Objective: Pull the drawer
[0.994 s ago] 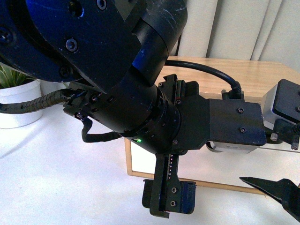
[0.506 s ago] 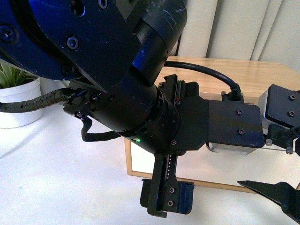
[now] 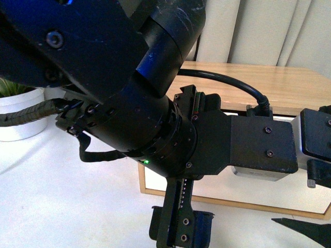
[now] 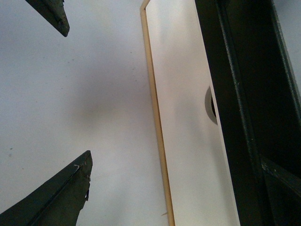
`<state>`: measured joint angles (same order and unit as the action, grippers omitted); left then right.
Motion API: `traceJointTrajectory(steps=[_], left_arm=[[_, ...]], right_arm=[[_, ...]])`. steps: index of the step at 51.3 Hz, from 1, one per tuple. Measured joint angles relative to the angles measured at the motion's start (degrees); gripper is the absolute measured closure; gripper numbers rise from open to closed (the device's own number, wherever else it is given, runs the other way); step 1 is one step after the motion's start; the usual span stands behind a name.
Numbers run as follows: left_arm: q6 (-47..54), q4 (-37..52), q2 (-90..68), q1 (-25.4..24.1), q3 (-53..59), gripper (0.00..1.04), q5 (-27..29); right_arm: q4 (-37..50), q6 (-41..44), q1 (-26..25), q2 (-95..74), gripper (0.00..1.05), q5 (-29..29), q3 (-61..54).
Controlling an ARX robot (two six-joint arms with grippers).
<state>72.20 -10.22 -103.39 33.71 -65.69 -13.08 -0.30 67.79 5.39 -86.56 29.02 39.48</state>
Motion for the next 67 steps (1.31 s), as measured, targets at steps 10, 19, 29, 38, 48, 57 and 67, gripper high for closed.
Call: traceJointTrajectory(steps=[10, 19, 29, 38, 48, 57, 67], left_arm=[[3.2, 1.2, 3.7, 0.0, 5.4, 0.06, -1.6], [5.2, 1.7, 7.0, -0.7, 9.4, 0.06, -3.7], [7.5, 1.7, 10.2, -2.0, 13.1, 0.06, -5.5], [8.9, 1.7, 12.4, -2.7, 15.6, 0.06, -7.1], [9.2, 1.4, 14.1, -2.9, 17.2, 0.06, -8.5], [4.7, 5.4, 15.4, -3.0, 19.0, 0.06, -11.6], [-7.3, 12.8, 21.0, -4.3, 23.0, 0.06, -20.1]], right_arm=[[0.0, 1.0, 0.2, 3.8, 0.09, 1.1, -3.7], [0.1, 1.0, 0.7, 7.1, 0.09, 2.5, -7.1], [-0.1, 1.4, 1.3, 10.8, 0.09, 3.5, -10.5], [-1.0, 2.2, 1.7, 13.5, 0.09, 3.8, -12.5], [-1.9, 2.7, 1.8, 15.4, 0.09, 4.3, -13.7], [-1.3, 2.2, 0.9, 16.7, 0.09, 4.3, -14.4], [1.4, -2.3, -2.6, 21.6, 0.09, 5.8, -17.0]])
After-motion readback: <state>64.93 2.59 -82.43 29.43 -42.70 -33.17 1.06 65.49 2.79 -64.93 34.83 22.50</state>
